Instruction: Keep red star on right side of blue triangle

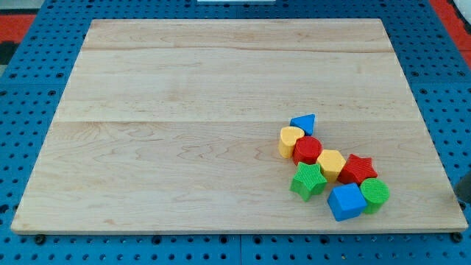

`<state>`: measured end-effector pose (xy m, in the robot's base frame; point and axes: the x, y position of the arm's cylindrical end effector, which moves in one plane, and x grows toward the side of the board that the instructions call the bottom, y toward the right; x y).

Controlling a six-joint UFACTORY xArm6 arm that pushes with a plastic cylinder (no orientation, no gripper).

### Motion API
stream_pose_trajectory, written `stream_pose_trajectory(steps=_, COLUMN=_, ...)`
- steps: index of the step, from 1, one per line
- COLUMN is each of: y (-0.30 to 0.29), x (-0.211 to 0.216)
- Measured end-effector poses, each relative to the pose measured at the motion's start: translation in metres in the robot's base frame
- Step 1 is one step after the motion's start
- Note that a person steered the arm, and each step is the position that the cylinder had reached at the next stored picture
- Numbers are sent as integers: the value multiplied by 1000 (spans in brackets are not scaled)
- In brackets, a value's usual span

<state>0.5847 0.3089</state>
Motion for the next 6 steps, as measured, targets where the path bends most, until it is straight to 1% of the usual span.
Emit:
stream_pose_trajectory(steps=1, y=-9, x=14)
stream_pose_trajectory(steps=2, y=-54, x=24)
stream_pose_trajectory(steps=3, y=-120, x=23)
stream_pose_trajectory(steps=4, y=-129, x=4)
stream_pose_trajectory(steps=6, y=-133, x=-75)
